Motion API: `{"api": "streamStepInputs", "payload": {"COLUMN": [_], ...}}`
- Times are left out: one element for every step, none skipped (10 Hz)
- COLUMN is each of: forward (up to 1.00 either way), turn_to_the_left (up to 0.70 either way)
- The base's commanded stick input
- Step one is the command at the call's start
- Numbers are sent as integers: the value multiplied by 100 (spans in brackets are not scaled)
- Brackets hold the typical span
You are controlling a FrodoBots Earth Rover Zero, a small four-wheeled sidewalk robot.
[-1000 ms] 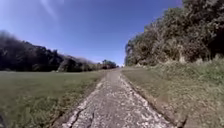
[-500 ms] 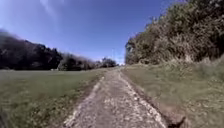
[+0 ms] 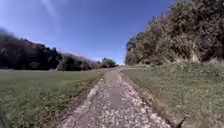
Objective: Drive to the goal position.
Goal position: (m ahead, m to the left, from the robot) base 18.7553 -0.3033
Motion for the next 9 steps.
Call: {"api": "streamStepInputs", "payload": {"forward": [85, 85, 85, 85, 85, 85, 85, 85, 85], "turn_to_the_left": [0, 0, 0, 0, 0, 0, 0, 0, 0]}}
